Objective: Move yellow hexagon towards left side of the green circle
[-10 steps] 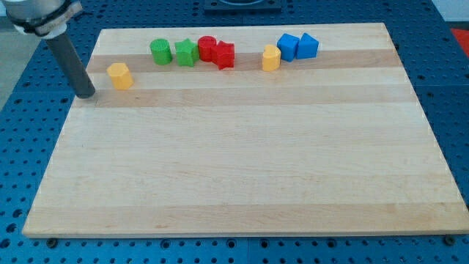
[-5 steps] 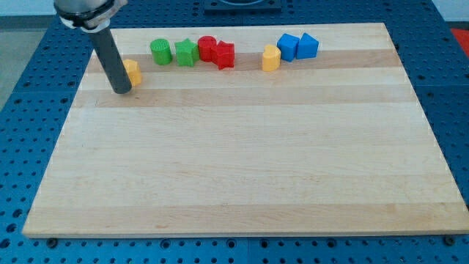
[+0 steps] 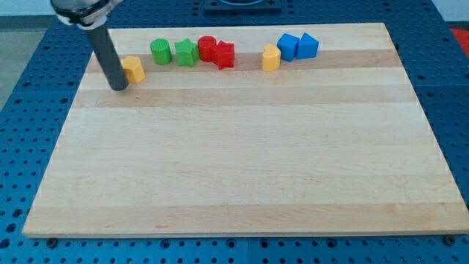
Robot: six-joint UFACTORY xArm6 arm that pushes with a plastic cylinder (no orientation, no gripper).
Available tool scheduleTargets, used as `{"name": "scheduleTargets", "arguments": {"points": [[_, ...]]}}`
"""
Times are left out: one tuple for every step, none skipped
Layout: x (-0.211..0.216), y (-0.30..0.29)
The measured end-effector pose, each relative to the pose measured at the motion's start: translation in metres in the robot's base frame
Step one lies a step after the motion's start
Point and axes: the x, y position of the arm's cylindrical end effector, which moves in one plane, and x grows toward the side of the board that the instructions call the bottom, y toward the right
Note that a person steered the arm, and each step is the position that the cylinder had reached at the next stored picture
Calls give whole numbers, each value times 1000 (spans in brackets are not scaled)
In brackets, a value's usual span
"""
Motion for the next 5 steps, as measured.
{"name": "scheduleTargets", "arguments": {"points": [[-14,19],[-26,20],[-10,16],[-4,-1],[-13,-1]]}}
